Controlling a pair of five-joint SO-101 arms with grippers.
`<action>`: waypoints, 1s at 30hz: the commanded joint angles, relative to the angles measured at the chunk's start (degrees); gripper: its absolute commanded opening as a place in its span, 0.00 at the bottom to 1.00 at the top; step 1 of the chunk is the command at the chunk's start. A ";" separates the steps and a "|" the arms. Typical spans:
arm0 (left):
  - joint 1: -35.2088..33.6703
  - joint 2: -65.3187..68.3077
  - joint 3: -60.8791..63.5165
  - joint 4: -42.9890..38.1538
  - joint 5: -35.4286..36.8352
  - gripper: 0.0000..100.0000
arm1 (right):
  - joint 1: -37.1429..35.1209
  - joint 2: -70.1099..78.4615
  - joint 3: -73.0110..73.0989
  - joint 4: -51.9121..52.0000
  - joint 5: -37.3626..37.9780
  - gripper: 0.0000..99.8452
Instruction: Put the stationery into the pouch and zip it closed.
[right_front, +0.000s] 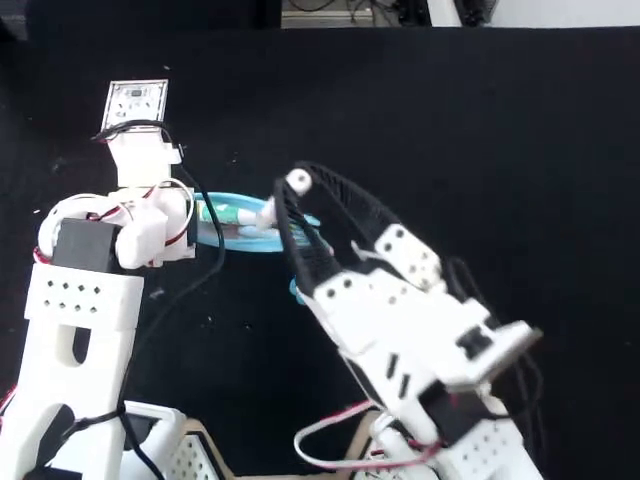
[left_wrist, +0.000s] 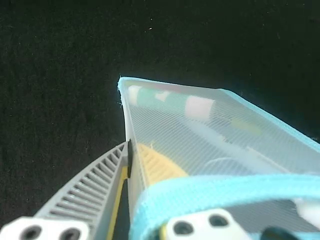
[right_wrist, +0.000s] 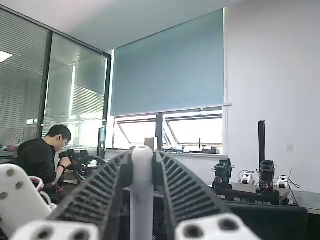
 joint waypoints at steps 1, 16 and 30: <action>1.10 0.70 2.86 -0.79 -0.53 0.03 | -0.18 4.97 -4.35 -4.75 0.53 0.01; 1.01 0.70 2.86 -0.79 -0.53 0.03 | 0.00 11.03 2.51 -4.57 0.53 0.01; 1.01 0.70 3.47 -1.58 -0.53 0.03 | -3.25 -7.16 4.70 41.05 0.53 0.05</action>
